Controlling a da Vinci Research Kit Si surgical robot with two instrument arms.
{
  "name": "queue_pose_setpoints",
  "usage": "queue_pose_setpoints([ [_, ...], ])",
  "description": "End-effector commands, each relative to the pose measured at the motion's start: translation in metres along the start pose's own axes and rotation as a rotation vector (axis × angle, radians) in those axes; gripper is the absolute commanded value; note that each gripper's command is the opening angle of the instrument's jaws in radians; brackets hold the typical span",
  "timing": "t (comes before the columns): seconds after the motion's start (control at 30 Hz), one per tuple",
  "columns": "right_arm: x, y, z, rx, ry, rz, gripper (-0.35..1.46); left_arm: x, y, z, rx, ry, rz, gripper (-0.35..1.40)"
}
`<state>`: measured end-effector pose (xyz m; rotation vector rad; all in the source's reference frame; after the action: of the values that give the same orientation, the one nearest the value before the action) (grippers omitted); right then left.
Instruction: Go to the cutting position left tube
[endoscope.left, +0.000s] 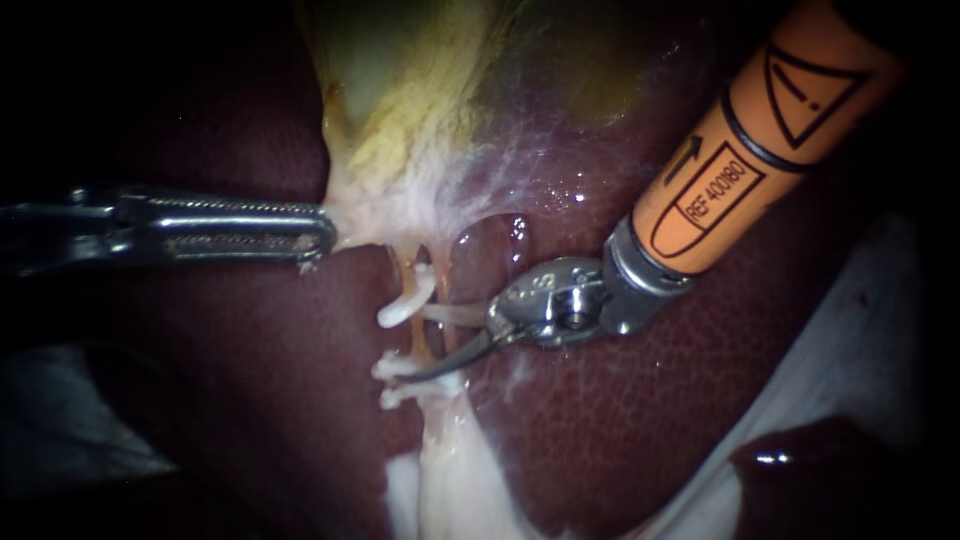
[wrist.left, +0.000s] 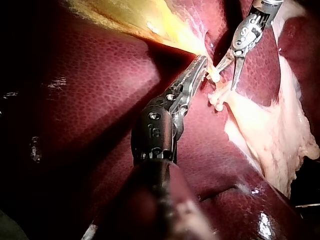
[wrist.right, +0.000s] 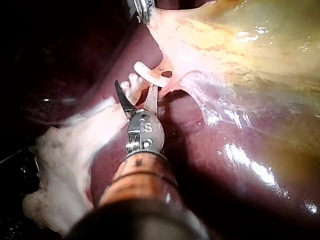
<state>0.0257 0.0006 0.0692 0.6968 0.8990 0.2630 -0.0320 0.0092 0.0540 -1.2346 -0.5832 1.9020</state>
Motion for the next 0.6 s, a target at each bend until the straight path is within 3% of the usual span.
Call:
queue_pose_setpoints([
  [0.03,0.0001,0.0,0.0001,0.014,0.011,-0.001,1.4,0.0,0.0,0.0001,0.0,0.001,0.005,-0.35],
  [0.3,0.0012,-0.0009,0.0009,0.103,0.09,-0.004,1.4,0.0002,0.0002,0.0005,-0.001,0.001,0.004,-0.35],
  [0.6,0.0028,-0.0016,0.0026,0.177,0.147,0.001,1.38,0.0003,0.0002,0.0009,0.001,0.001,0.004,-0.35],
])
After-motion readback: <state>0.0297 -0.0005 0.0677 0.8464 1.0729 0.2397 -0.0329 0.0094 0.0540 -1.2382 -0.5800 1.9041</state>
